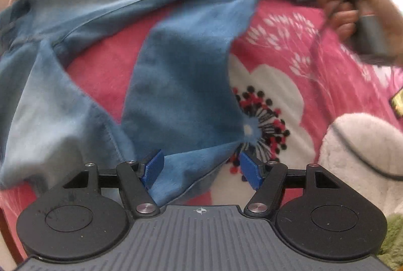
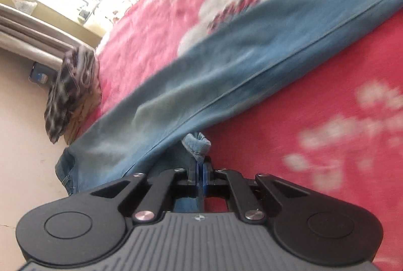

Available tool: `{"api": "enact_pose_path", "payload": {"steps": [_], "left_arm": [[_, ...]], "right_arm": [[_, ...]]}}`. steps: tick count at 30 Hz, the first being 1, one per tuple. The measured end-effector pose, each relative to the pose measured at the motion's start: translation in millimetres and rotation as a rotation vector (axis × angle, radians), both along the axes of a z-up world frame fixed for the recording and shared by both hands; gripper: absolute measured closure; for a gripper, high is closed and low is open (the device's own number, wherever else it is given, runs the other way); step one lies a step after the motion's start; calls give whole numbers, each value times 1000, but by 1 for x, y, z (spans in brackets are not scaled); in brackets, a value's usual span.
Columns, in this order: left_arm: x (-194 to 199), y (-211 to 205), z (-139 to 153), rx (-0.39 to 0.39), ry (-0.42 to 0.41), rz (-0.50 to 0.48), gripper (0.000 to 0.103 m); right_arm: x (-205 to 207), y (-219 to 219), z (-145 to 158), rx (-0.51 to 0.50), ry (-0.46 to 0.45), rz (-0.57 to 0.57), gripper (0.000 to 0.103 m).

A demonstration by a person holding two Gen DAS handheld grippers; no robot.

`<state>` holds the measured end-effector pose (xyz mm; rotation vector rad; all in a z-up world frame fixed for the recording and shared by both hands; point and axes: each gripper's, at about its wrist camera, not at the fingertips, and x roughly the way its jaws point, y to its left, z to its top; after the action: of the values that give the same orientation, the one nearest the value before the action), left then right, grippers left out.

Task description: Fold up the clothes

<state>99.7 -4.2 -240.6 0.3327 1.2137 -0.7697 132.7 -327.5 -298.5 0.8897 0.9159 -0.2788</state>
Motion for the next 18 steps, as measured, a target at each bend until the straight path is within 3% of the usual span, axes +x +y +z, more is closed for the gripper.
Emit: {"api": "enact_pose_path", "payload": {"steps": [4, 12, 18], "left_arm": [[-5, -14, -3, 32, 3, -61, 36], [28, -5, 8, 6, 38, 86, 35], [57, 5, 18, -26, 15, 212, 35]], "right_arm": [[-48, -44, 32, -44, 14, -72, 100], [-138, -112, 71, -88, 59, -233, 100], [-159, -157, 92, -97, 43, -316, 100]]}}
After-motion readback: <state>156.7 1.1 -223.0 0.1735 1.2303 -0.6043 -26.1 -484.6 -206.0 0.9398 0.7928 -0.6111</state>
